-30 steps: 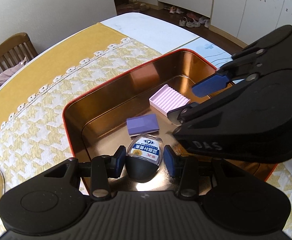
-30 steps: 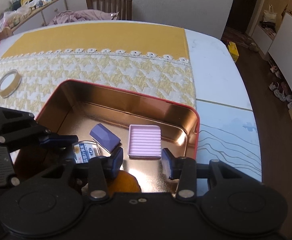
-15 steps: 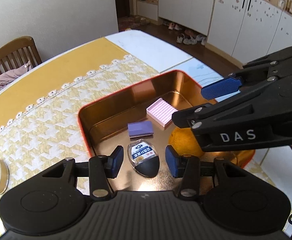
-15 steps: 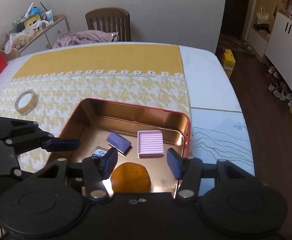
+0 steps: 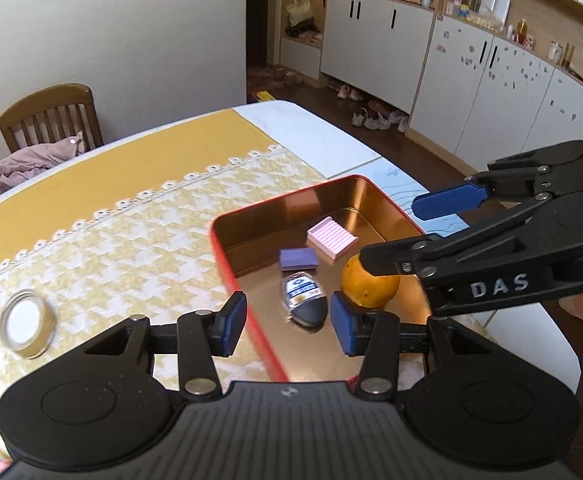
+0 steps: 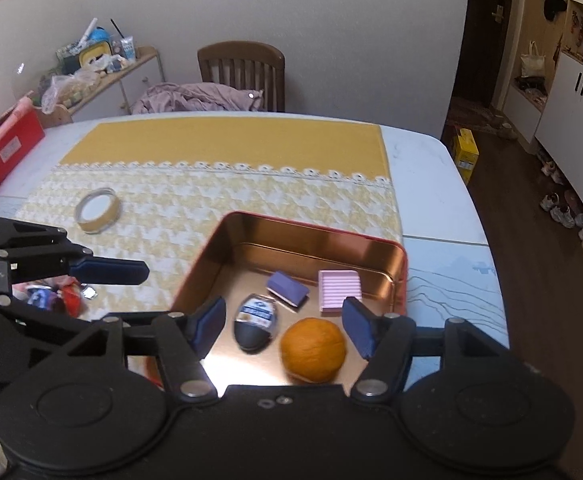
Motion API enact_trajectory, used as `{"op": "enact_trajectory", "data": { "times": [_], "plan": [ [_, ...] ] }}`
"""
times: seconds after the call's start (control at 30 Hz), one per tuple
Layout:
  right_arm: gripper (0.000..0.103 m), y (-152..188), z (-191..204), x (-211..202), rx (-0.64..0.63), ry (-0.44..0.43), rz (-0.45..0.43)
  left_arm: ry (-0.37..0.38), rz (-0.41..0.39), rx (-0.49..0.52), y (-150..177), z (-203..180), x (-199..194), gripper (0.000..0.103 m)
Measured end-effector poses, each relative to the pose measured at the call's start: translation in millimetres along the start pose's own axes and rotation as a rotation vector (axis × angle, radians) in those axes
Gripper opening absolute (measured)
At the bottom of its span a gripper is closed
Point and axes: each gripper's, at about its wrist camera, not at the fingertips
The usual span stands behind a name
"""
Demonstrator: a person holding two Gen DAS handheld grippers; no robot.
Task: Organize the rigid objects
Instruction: 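Move both tools back toward the remaining objects on the cloth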
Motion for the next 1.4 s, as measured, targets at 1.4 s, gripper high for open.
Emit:
{"op": "enact_trajectory", "data": {
  "times": [1.4],
  "plan": [
    [0.101,32,184,6,-0.021,-0.217,-0.058,-0.197,-0.143,-0.198,118,183,-140,0.083]
  ]
}}
Point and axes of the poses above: each gripper's, at about its wrist camera, not at the fingertips, and x roughly the way its jaws point, z to its left, y to its underside, and after that the axes turned 7 degrees about -z, right-handed
